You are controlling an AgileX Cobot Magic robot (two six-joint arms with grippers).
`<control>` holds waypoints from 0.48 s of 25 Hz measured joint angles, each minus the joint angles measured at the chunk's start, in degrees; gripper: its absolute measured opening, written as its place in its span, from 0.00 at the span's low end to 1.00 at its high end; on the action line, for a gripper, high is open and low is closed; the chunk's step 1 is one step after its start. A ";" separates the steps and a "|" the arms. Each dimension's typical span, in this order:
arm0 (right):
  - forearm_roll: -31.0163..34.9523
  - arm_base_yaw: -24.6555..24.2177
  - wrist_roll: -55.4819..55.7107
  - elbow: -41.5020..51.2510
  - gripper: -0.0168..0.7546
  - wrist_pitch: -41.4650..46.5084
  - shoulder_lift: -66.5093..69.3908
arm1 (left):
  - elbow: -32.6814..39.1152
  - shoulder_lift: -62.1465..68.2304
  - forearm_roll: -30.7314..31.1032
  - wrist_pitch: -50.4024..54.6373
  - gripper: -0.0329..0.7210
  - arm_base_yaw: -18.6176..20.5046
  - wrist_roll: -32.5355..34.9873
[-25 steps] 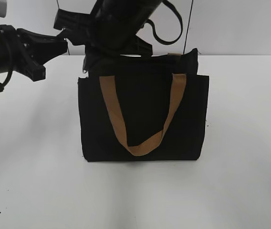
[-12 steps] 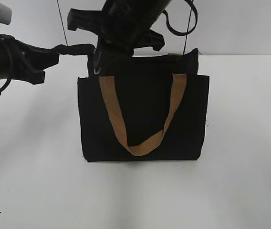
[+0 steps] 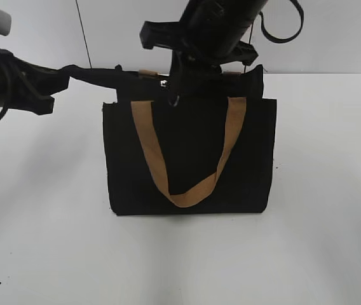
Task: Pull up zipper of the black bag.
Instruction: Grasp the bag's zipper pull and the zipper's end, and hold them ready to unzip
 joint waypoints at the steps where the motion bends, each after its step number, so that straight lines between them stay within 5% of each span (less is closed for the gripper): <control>1: 0.00 -0.66 -0.86 0.00 0.01 1.19 0.00 | 0.13 0.00 0.00 0.14 0.09 0.00 0.00; 12: -0.91 -7.05 -6.43 0.00 0.01 7.78 -1.17 | 0.19 0.00 0.05 0.18 0.09 0.00 0.00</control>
